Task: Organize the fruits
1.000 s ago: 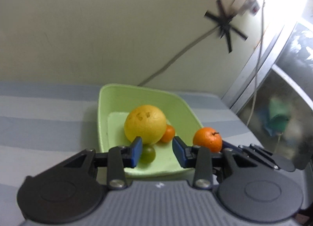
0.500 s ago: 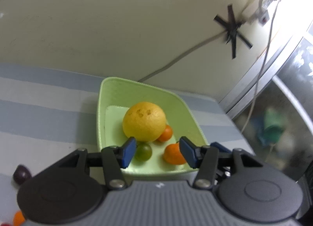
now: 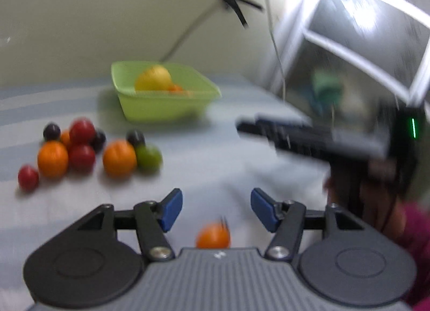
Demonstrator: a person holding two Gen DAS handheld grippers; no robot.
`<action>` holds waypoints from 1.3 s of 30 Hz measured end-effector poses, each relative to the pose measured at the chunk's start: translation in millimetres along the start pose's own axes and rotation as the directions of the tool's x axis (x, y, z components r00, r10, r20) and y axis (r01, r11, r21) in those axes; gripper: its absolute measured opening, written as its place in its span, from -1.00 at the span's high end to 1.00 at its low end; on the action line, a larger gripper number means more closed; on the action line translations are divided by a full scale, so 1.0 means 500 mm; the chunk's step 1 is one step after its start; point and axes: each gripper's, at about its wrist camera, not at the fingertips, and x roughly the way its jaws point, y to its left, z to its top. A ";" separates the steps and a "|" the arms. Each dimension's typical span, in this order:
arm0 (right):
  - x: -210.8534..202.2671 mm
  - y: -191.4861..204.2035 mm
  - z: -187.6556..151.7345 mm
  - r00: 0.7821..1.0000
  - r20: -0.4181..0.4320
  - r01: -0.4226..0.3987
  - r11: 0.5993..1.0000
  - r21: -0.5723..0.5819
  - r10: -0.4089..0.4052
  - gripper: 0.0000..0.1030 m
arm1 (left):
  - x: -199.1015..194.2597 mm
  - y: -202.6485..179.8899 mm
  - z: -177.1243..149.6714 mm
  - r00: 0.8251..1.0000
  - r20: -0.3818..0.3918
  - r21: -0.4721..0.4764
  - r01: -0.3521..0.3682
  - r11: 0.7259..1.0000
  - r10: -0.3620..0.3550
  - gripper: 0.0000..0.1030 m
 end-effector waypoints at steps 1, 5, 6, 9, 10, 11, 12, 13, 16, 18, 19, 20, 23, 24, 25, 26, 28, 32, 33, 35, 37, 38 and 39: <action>0.000 -0.001 -0.003 1.000 -0.005 -0.006 1.000 0.011 0.006 0.14 | 0.000 -0.011 -0.014 1.000 -0.012 0.028 -0.006 1.000 0.007 -0.13; -0.004 0.005 -0.014 1.000 -0.012 -0.028 0.999 0.029 0.028 0.14 | 0.007 -0.028 -0.044 0.999 -0.028 0.075 -0.034 0.997 0.036 -0.11; -0.006 0.007 -0.017 0.999 -0.012 -0.033 0.999 0.029 0.033 0.14 | 0.011 -0.028 -0.047 0.998 -0.032 0.082 -0.051 0.995 0.054 -0.06; -0.008 0.009 -0.020 0.999 -0.009 -0.043 0.999 0.027 0.043 0.14 | 0.013 -0.023 -0.048 0.997 -0.021 0.106 -0.075 0.991 0.078 0.41; -0.007 0.008 -0.019 0.999 -0.007 -0.042 0.999 0.027 0.042 0.14 | 0.016 -0.025 -0.043 0.997 -0.025 0.105 -0.075 0.992 0.078 0.40; -0.007 0.006 -0.018 0.999 -0.006 -0.041 0.999 0.030 0.041 0.14 | 0.014 -0.019 -0.031 0.997 -0.019 0.092 -0.070 0.993 0.072 0.40; -0.005 0.002 -0.016 0.999 -0.004 -0.040 0.999 0.035 0.040 0.14 | 0.008 -0.017 -0.022 0.998 -0.001 0.087 -0.067 0.994 0.067 0.40; -0.004 -0.002 -0.015 0.999 0.000 -0.039 0.998 0.042 0.039 0.14 | 0.003 -0.015 0.000 0.998 0.021 0.085 -0.068 0.994 0.066 0.40; 0.002 -0.011 -0.011 0.999 0.011 -0.038 0.997 0.069 0.037 0.14 | 0.004 0.006 0.083 0.994 0.091 0.068 -0.066 0.995 0.060 0.40; 0.010 -0.015 -0.005 0.999 0.013 -0.045 0.995 0.086 0.044 0.14 | 0.023 0.030 0.137 0.991 0.114 0.037 -0.070 0.997 0.066 0.40; 0.016 -0.016 -0.001 0.999 0.014 -0.048 0.995 0.091 0.047 0.14 | 0.037 0.046 0.164 0.991 0.118 0.016 -0.072 0.997 0.069 0.40; 0.021 -0.016 0.003 0.999 0.016 -0.049 0.995 0.091 0.048 0.14 | 0.056 0.065 0.189 0.990 0.120 -0.009 -0.077 0.997 0.078 0.40; 0.040 -0.013 0.023 0.998 0.028 -0.051 0.996 0.078 0.049 0.15 | 0.106 0.115 0.237 0.988 0.113 -0.082 -0.099 0.992 0.108 0.40; 0.047 -0.011 0.033 0.998 0.034 -0.050 0.996 0.068 0.048 0.15 | 0.120 0.128 0.248 0.988 0.109 -0.109 -0.097 0.989 0.109 0.40; 0.057 -0.009 0.044 0.998 0.038 -0.049 0.998 0.051 0.047 0.15 | 0.129 0.137 0.255 0.989 0.108 -0.127 -0.090 0.988 0.104 0.40; 0.071 -0.006 0.058 0.998 0.039 -0.047 0.999 0.027 0.046 0.15 | 0.136 0.140 0.258 0.989 0.108 -0.133 -0.087 0.987 0.102 0.40; 0.107 -0.005 0.086 0.999 0.017 -0.038 0.999 -0.009 0.039 0.15 | 0.148 0.138 0.259 0.989 0.104 -0.125 -0.092 0.988 0.105 0.40; 0.202 -0.024 0.147 0.990 -0.133 -0.053 0.999 -0.009 0.052 0.26 | 0.168 0.129 0.256 0.990 0.070 -0.109 -0.114 0.987 0.122 0.40; 0.223 -0.026 0.159 0.982 -0.180 -0.057 0.998 -0.021 0.053 0.26 | 0.171 0.130 0.257 0.990 0.067 -0.106 -0.119 0.987 0.126 0.39; 0.258 -0.026 0.177 0.959 -0.279 -0.069 0.996 -0.048 0.053 0.28 | 0.173 0.129 0.259 0.989 0.056 -0.102 -0.128 0.986 0.134 0.39; 0.281 -0.024 0.185 0.935 -0.351 -0.078 0.994 -0.074 0.047 0.31 | 0.178 0.132 0.262 0.988 0.040 -0.099 -0.146 0.984 0.151 0.38; 0.291 -0.021 0.189 0.925 -0.380 -0.070 0.992 -0.102 0.026 0.32 | 0.183 0.133 0.265 0.985 0.025 -0.094 -0.166 0.982 0.169 0.38; 0.298 -0.020 0.192 0.915 -0.403 -0.083 0.990 -0.113 0.030 0.28 | 0.188 0.137 0.267 0.982 0.011 -0.094 -0.189 0.977 0.191 0.30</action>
